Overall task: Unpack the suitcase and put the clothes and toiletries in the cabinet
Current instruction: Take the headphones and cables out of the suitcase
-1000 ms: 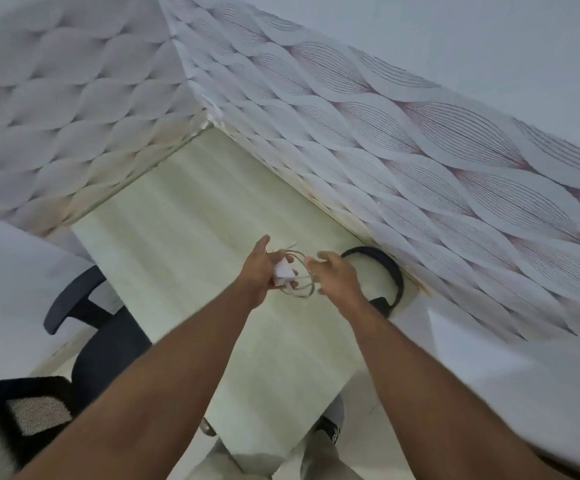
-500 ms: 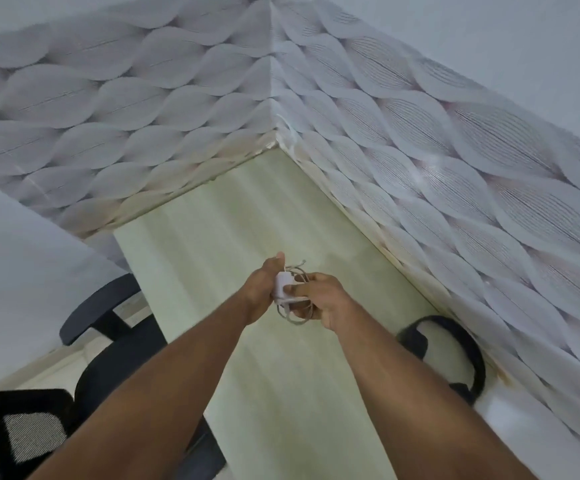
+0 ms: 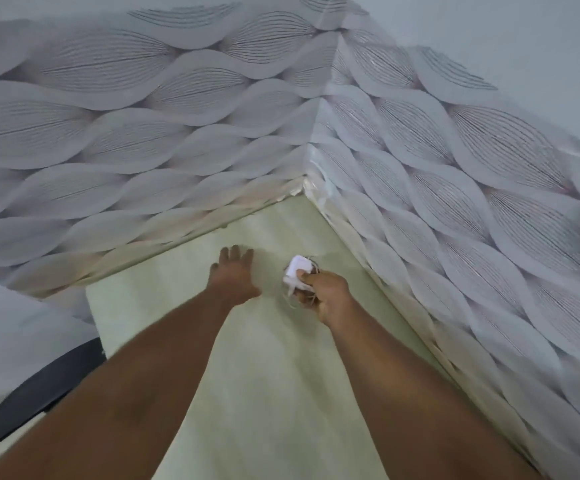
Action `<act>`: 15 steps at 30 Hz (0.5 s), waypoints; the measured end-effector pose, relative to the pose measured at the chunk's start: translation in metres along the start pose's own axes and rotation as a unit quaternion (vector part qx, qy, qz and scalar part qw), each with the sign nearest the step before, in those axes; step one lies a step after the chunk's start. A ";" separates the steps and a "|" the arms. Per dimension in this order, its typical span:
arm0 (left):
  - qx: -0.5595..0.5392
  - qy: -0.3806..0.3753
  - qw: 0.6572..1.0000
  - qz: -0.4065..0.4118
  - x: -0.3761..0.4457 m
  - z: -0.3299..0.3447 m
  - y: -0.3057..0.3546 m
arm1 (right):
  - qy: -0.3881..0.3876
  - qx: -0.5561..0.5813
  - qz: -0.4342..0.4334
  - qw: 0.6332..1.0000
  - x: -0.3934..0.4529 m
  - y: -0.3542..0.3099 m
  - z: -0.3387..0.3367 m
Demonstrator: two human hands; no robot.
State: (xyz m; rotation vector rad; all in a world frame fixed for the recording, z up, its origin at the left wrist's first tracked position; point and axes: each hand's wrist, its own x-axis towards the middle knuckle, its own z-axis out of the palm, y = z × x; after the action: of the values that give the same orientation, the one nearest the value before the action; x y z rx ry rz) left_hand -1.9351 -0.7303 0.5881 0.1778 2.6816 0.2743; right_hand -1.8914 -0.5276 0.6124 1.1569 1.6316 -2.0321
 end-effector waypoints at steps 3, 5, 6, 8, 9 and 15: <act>0.043 -0.010 0.999 -0.008 0.022 0.005 -0.007 | 0.015 0.037 -0.012 0.999 0.042 -0.024 0.028; 0.037 -0.018 0.999 -0.009 0.030 0.008 -0.009 | 0.028 0.046 -0.025 0.998 0.070 -0.038 0.046; 0.036 -0.014 0.999 -0.008 0.032 0.010 -0.011 | 0.032 0.059 -0.024 0.997 0.081 -0.045 0.054; 0.031 -0.009 0.999 -0.009 0.036 0.015 -0.013 | 0.029 0.091 -0.039 0.995 0.098 -0.057 0.067; 0.030 -0.014 0.999 -0.011 0.037 0.016 -0.013 | 0.025 0.101 -0.044 0.994 0.105 -0.062 0.072; 0.038 -0.017 0.999 -0.014 0.041 0.019 -0.012 | 0.047 0.067 -0.049 0.995 0.151 -0.081 0.099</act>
State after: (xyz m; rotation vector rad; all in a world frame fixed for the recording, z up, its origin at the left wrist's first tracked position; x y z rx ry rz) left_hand -1.9643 -0.7321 0.5523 0.1674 2.6607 0.1599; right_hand -2.0806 -0.5545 0.5617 1.2572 1.6470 -2.2102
